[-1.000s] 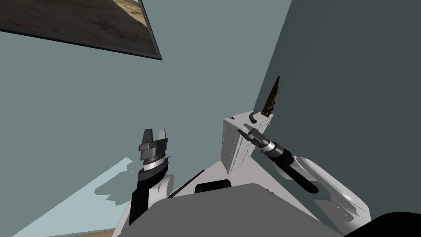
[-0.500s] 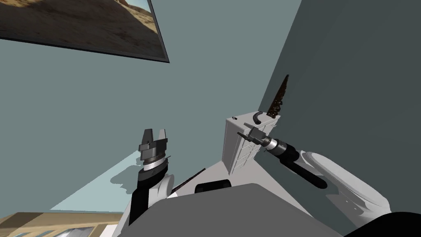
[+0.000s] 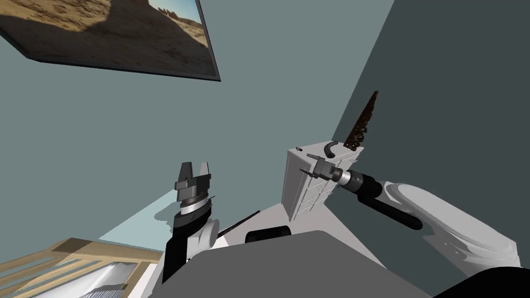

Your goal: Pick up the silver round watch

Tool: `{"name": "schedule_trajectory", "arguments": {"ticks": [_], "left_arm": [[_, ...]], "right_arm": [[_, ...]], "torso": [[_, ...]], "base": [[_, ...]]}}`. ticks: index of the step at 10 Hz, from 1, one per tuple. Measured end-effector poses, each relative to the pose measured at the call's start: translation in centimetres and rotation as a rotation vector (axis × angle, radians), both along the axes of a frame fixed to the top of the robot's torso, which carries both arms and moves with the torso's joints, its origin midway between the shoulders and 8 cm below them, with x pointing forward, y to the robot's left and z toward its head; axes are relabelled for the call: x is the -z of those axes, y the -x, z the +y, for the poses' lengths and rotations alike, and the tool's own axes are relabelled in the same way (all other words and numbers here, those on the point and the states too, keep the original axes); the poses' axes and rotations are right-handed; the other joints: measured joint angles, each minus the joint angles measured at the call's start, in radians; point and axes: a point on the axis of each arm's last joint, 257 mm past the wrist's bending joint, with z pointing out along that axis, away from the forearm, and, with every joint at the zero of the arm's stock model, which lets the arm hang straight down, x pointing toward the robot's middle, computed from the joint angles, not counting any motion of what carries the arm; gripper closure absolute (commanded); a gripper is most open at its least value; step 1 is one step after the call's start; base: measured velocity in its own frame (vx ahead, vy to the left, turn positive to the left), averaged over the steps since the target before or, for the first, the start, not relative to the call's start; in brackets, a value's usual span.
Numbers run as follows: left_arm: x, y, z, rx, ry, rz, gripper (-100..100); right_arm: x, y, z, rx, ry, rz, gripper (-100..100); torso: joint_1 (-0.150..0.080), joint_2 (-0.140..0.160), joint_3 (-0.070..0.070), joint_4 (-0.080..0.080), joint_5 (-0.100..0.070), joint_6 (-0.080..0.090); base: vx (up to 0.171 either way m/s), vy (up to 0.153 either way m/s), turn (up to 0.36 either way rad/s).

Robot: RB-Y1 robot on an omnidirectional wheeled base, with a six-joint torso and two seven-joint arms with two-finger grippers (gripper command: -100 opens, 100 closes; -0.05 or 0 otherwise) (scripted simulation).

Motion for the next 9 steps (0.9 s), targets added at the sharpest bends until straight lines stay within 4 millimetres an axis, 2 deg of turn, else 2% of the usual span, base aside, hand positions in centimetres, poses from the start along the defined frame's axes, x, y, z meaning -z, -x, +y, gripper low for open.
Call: {"name": "schedule_trajectory", "arguments": {"ticks": [9], "left_arm": [[0.0, 0.0, 0.0, 0.0, 0.0, 0.0, 0]], "right_arm": [[0.8, -1.1, -2.6, -0.01, 0.531, -0.071, -100]], "torso": [[0.0, 0.0, 0.0, 0.0, 0.0, 0.0]], "base": [[-0.003, -0.016, 0.13]]}}
